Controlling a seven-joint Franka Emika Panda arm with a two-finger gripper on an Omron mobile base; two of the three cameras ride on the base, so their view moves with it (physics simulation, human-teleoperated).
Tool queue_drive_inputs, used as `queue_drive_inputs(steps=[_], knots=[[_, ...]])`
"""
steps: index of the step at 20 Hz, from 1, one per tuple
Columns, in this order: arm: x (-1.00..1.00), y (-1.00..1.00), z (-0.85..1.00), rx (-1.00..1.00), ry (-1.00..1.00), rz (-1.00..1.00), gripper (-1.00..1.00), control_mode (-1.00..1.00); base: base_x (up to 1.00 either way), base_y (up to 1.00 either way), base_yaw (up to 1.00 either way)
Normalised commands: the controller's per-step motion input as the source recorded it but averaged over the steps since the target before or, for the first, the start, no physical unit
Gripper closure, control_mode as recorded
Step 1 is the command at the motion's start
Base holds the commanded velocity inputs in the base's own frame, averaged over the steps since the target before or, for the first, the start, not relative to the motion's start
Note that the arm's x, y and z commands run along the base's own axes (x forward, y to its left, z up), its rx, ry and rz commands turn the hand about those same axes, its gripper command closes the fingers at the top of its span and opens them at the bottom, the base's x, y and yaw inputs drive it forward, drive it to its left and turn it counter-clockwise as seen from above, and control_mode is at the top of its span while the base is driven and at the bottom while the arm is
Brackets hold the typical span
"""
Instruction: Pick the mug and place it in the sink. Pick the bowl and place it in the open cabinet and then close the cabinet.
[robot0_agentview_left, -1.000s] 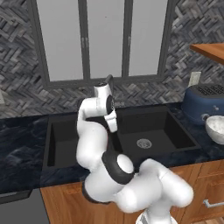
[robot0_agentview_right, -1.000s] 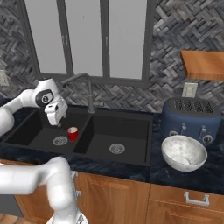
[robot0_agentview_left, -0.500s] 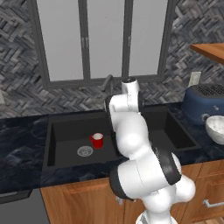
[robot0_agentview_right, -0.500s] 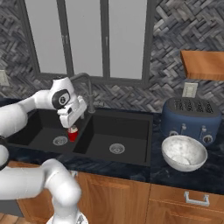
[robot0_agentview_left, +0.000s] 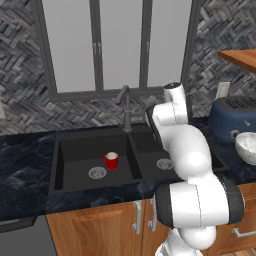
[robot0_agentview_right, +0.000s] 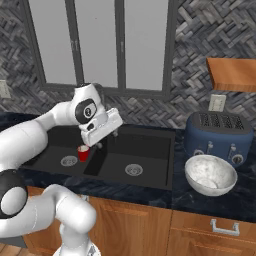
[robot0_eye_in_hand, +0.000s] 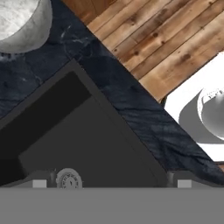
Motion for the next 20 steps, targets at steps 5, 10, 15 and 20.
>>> queue_drive_inputs(steps=[5, 10, 15, 20], knots=[[-0.22, -0.77, 0.05, 0.01, -0.16, -0.38, -1.0, -1.0, 0.0, 0.0, 0.0], [-0.29, -0.9, 0.12, 0.14, -0.12, -0.24, -1.0, -1.0, 0.0, 0.0, 0.0], [0.0, -0.95, 0.01, 0.03, 0.0, -0.32, -1.0, -1.0, 0.0, 0.0, 0.0], [-0.1, -0.88, 0.05, -0.02, -0.08, -0.34, -1.0, -1.0, 0.0, 0.0, 0.0]])
